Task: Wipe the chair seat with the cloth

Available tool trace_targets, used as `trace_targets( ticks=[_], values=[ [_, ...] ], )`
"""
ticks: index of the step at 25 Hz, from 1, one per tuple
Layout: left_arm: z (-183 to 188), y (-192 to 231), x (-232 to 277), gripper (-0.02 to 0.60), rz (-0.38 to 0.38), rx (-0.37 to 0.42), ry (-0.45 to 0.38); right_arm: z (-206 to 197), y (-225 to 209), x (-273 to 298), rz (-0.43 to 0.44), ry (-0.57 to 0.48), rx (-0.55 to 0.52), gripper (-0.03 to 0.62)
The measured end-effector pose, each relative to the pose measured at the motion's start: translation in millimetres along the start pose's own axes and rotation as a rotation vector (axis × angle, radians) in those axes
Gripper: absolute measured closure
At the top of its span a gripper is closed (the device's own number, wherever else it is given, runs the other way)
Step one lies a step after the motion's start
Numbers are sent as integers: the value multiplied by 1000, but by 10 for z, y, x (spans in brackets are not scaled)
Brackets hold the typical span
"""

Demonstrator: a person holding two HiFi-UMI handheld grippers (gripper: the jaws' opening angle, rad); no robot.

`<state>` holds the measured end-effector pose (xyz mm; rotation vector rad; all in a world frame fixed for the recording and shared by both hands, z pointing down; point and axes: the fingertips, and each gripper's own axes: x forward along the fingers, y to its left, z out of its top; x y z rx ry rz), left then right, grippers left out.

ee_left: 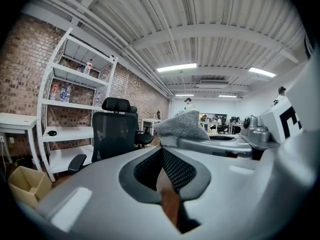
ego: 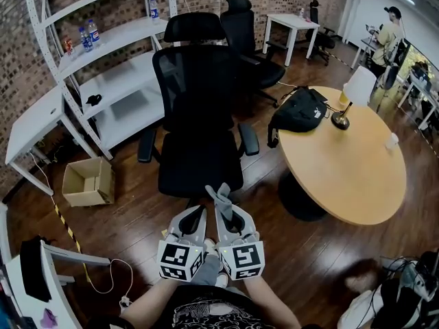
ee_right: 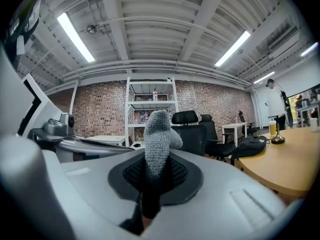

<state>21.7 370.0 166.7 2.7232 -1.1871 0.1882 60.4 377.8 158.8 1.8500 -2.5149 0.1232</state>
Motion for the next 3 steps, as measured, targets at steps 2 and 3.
trace_targets(
  ticks=[2,3],
  values=[
    [18,-10,-13,578,-3,1,-2,7,17,-28,2,-4,-3,580],
    [27,-15,-18,578,-4,2,-2,11,24,-41,3,-6,-4,580]
  ],
)
